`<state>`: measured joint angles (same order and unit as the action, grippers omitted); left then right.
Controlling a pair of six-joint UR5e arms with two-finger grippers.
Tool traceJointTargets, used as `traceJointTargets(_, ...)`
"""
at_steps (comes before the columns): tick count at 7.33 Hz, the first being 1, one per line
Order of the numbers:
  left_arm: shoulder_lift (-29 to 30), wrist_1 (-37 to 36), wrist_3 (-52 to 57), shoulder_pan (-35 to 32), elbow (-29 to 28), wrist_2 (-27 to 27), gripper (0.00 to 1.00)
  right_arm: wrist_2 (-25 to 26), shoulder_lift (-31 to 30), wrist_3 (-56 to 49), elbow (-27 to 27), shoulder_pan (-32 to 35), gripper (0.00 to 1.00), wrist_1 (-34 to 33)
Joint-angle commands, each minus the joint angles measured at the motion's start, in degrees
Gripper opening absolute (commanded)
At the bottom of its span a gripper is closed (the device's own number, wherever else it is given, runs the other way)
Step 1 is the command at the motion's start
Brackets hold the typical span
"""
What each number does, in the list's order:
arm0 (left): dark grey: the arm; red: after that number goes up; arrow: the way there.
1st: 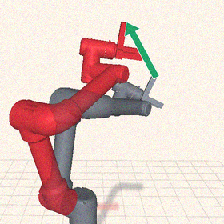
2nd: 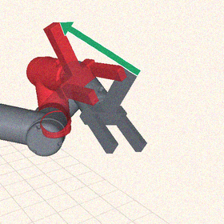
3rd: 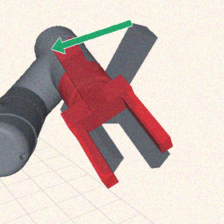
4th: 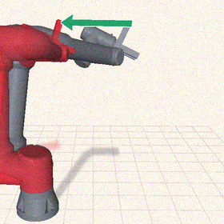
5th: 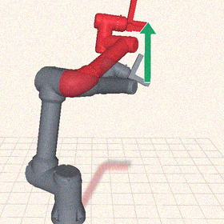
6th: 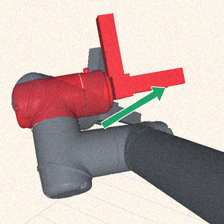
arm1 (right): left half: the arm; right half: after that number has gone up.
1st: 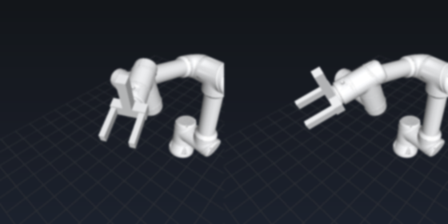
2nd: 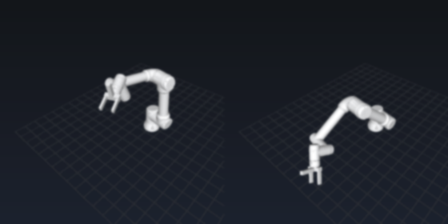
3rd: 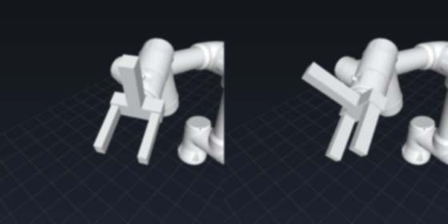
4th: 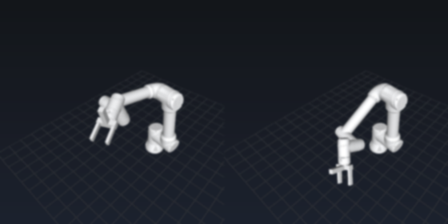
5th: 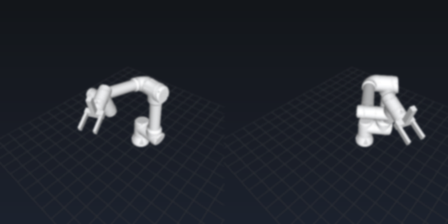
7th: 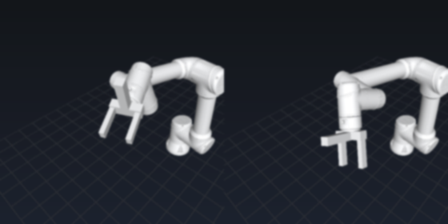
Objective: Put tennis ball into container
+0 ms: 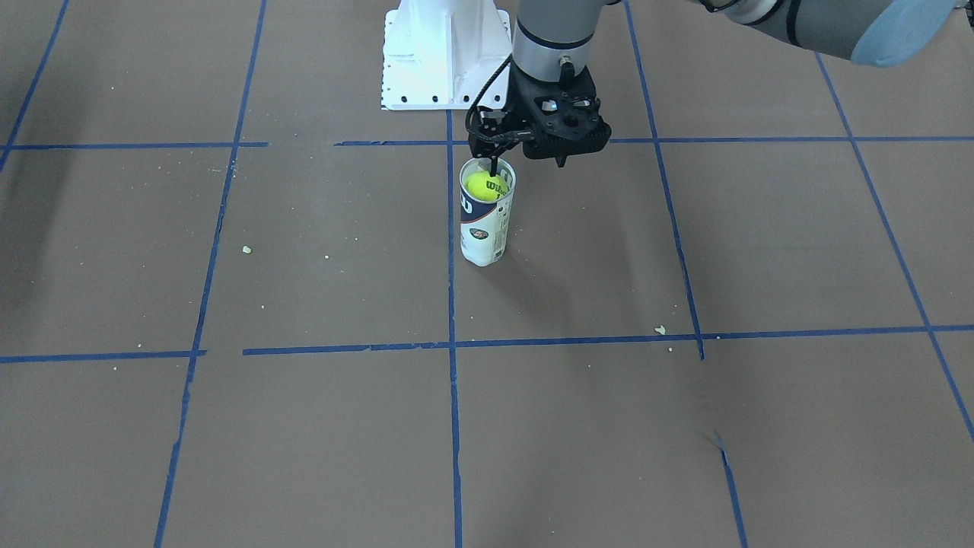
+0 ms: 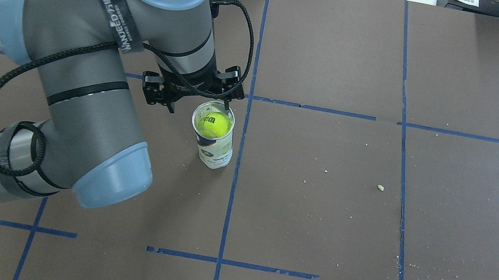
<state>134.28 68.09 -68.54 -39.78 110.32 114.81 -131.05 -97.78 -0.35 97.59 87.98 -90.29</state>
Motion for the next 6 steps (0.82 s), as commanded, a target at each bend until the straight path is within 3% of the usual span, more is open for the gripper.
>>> traceJointTargets(1, -6.63, 0.64, 18.17, -9.56, 1.39, 1.98, 0.99, 0.00, 0.05, 0.00, -0.03, 0.00, 1.00, 0.02)
traceJointTargets(4, -22.60, 10.44, 44.72, -24.41, -0.96, 9.26, 1.00, 0.00, -0.04, 0.00, -0.03, 0.00, 1.00, 0.02)
traceJointTargets(6, -29.22, 12.95, 60.82, -34.52, -5.54, 13.66, 1.00, 0.00, -0.04, 0.00, -0.03, 0.00, 1.00, 0.02)
